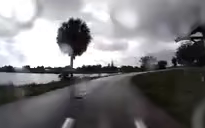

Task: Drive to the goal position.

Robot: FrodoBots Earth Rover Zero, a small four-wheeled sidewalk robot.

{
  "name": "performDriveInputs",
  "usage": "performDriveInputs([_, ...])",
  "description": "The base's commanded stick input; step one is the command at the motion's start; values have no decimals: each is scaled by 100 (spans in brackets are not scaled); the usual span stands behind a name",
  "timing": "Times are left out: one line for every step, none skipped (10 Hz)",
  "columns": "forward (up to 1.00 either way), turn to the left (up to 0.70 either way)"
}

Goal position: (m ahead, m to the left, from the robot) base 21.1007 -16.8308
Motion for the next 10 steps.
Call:
performDriveInputs([100, 0])
performDriveInputs([100, 0])
performDriveInputs([100, 0])
performDriveInputs([100, 0])
performDriveInputs([100, 0])
performDriveInputs([100, 0])
performDriveInputs([100, 0])
performDriveInputs([100, 0])
performDriveInputs([100, 0])
performDriveInputs([100, -5])
